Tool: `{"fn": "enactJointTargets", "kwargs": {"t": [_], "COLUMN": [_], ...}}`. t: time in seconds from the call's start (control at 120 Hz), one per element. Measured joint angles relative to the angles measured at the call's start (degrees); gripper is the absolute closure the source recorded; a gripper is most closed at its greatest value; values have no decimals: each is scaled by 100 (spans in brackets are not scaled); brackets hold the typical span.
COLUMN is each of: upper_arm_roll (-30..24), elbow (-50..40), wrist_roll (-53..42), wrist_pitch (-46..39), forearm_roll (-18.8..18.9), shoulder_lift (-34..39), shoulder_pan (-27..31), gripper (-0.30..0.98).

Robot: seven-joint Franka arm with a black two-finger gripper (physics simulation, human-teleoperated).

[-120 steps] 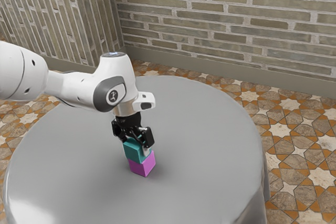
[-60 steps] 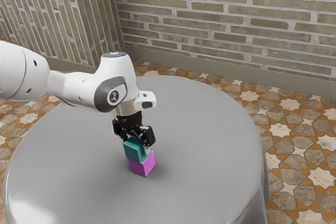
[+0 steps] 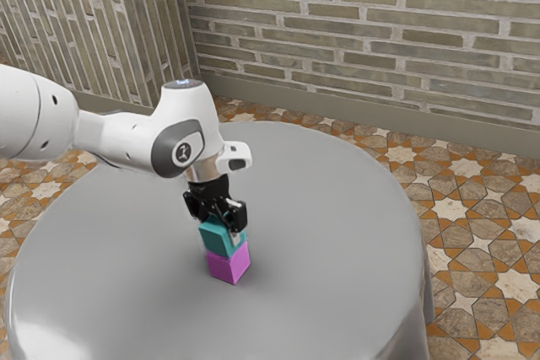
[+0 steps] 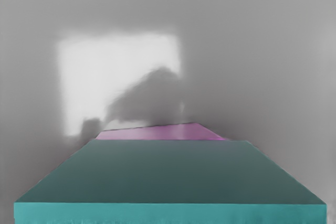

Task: Pick up the blue block with one arm, and put the blue block on the table with one arm

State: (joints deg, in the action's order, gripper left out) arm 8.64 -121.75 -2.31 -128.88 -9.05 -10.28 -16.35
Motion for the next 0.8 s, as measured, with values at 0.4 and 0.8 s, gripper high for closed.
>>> {"fn": "enactJointTargets", "kwargs": {"t": [0.4,0.8], "upper_arm_roll": [-240,-232], "elbow": [4187,4439], "wrist_roll": [-56,-173], "wrist_pitch": [894,1194], "forearm_roll": [417,242], "shoulder_lift": [-2886,-3213], "shoulder_pan": [22,27], "gripper": [30,30]}}
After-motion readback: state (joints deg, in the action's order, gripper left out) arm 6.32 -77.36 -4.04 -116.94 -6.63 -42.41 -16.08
